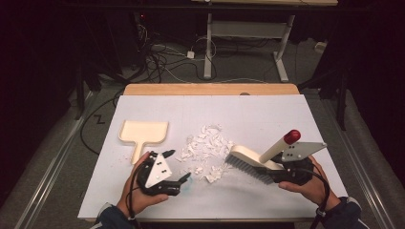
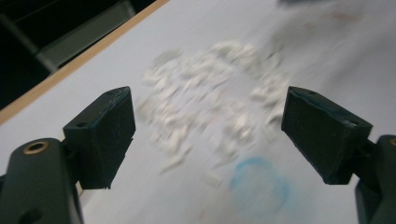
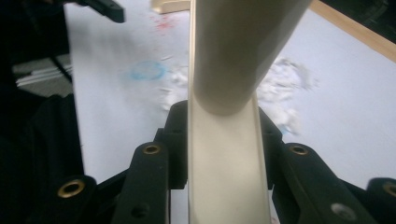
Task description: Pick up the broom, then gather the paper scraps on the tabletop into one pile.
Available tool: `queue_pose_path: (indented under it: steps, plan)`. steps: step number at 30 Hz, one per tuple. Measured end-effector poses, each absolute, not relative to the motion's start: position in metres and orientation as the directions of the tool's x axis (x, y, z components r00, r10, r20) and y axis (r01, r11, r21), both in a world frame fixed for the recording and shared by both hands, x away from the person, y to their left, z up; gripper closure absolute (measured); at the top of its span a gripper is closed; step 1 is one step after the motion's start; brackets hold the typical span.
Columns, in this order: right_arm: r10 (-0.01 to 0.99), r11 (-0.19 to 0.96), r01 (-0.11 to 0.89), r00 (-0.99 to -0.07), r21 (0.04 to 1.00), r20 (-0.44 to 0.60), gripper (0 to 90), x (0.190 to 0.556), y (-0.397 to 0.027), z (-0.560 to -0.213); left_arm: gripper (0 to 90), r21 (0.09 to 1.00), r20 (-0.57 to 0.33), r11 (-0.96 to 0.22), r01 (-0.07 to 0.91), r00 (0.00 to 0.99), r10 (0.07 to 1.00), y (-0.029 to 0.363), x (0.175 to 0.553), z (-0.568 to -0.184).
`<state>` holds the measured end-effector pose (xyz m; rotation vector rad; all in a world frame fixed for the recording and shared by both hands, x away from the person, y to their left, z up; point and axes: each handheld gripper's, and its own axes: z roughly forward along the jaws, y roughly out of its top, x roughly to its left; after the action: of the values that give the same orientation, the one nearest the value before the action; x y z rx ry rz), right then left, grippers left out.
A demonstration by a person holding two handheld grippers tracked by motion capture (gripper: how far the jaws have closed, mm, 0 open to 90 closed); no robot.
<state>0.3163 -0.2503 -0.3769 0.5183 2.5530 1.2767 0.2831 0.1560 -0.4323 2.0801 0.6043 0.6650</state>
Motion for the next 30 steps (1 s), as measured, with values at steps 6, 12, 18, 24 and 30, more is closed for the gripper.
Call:
queue_pose_path:
  steps: [6,12,18,24,30]
  plan:
    - [0.543,0.519,0.266,-0.836,0.812,-0.074,67.6,0.327,-0.268,-0.372,17.0,0.801,0.257,-0.529,0.28,0.637,0.727,0.193,0.28,-0.458]
    - [0.599,0.517,0.29,-0.795,0.805,-0.099,67.6,0.336,-0.275,-0.375,17.0,0.786,0.229,-0.511,0.348,0.604,0.764,0.209,0.271,-0.474]
    - [0.627,0.517,0.305,-0.771,0.799,-0.112,67.6,0.341,-0.279,-0.377,17.0,0.773,0.232,-0.521,0.362,0.604,0.763,0.21,0.265,-0.477]
    - [0.665,0.516,0.317,-0.733,0.796,-0.14,67.7,0.349,-0.282,-0.38,17.0,0.759,0.237,-0.535,0.371,0.607,0.759,0.209,0.264,-0.48]
    - [0.686,0.529,0.326,-0.708,0.783,-0.169,67.7,0.365,-0.278,-0.384,17.0,0.753,0.237,-0.536,0.381,0.604,0.761,0.209,0.267,-0.481]
